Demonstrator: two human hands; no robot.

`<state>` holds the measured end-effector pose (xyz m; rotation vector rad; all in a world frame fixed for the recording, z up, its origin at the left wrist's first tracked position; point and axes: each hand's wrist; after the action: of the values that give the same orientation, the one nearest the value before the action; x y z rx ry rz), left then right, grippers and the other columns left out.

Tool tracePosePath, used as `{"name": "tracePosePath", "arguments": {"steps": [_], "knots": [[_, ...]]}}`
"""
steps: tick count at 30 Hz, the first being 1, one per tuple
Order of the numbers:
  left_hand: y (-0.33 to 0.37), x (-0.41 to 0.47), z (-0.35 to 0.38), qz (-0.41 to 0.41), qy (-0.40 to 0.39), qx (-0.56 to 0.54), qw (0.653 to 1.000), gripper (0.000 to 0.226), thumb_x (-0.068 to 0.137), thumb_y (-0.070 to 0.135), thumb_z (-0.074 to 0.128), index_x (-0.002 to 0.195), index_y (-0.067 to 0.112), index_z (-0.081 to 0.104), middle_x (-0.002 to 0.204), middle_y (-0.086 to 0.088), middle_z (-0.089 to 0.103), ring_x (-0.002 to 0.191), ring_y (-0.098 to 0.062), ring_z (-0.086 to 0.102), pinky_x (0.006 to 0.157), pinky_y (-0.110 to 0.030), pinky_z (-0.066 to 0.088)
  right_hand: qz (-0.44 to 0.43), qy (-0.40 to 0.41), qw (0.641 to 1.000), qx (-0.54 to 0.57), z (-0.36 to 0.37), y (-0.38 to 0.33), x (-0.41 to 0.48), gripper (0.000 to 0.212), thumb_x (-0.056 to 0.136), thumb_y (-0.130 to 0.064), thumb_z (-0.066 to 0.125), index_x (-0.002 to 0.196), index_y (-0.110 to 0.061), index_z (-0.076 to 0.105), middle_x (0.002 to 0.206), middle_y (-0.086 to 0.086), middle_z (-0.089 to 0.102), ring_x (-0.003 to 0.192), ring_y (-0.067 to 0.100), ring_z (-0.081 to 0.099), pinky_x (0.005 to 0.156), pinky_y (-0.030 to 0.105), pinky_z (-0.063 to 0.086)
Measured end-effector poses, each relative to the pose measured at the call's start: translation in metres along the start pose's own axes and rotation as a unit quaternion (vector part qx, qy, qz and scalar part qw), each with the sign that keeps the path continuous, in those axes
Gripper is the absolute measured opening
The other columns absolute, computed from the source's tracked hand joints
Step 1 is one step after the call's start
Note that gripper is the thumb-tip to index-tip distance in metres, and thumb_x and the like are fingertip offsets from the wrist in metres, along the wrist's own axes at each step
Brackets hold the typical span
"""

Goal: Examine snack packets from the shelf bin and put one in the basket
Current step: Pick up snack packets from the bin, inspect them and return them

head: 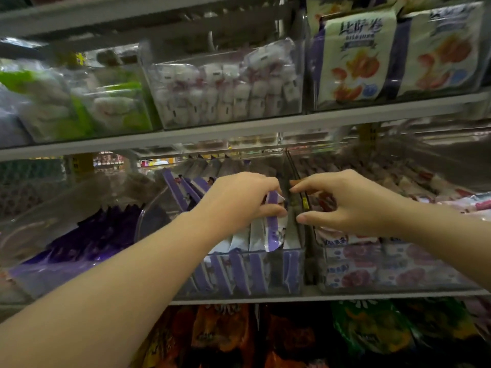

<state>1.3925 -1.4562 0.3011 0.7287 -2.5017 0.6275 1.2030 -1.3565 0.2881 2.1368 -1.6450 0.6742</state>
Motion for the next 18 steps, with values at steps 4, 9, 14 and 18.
{"name": "tracePosePath", "arguments": {"steps": [4, 9, 14, 18], "knots": [[0.004, -0.011, 0.022, 0.078, -0.012, 0.037, 0.996, 0.042, 0.084, 0.055, 0.061, 0.116, 0.028, 0.057, 0.120, 0.004, 0.047, 0.103, -0.015, 0.052, 0.073, -0.034, 0.052, -0.001, 0.008, 1.000, 0.014, 0.002, 0.002, -0.001, 0.064, 0.077, -0.062, 0.059, 0.133, -0.032, 0.054, 0.130, -0.015, 0.059, 0.112, -0.004, 0.052, 0.092, 0.013, 0.040], [0.001, -0.020, 0.026, 0.078, -0.098, -0.071, 0.990, 0.037, 0.093, 0.055, 0.049, 0.114, 0.032, 0.068, 0.103, 0.017, 0.056, 0.088, 0.000, 0.051, 0.077, -0.029, 0.052, 0.002, 0.004, 1.000, 0.017, 0.003, 0.002, -0.003, 0.063, 0.077, -0.065, 0.056, 0.133, -0.038, 0.051, 0.136, -0.018, 0.054, 0.119, -0.002, 0.051, 0.095, 0.016, 0.041], [0.001, -0.020, 0.015, 0.047, -0.147, -0.142, 0.978, 0.027, 0.096, 0.038, 0.055, 0.116, 0.028, 0.070, 0.109, 0.013, 0.071, 0.096, -0.002, 0.063, 0.091, -0.031, 0.053, 0.003, 0.010, 1.000, 0.027, 0.004, 0.000, -0.005, 0.062, 0.077, -0.064, 0.056, 0.133, -0.037, 0.052, 0.137, -0.017, 0.054, 0.122, 0.001, 0.051, 0.101, 0.022, 0.043], [0.015, -0.012, 0.011, 0.100, -0.143, -0.156, 0.972, 0.028, 0.093, 0.022, 0.063, 0.120, 0.029, 0.068, 0.119, 0.010, 0.063, 0.104, -0.007, 0.059, 0.094, -0.028, 0.049, 0.005, 0.017, 1.000, 0.025, 0.005, 0.000, -0.005, 0.060, 0.080, -0.059, 0.060, 0.134, -0.036, 0.051, 0.138, -0.017, 0.053, 0.124, -0.001, 0.048, 0.098, 0.016, 0.037]]}}
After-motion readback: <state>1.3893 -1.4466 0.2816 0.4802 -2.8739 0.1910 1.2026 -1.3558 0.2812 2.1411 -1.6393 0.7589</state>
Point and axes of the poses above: each hand's wrist, its own x-axis towards the middle knuckle, its own z-axis out of the palm, y = z × x
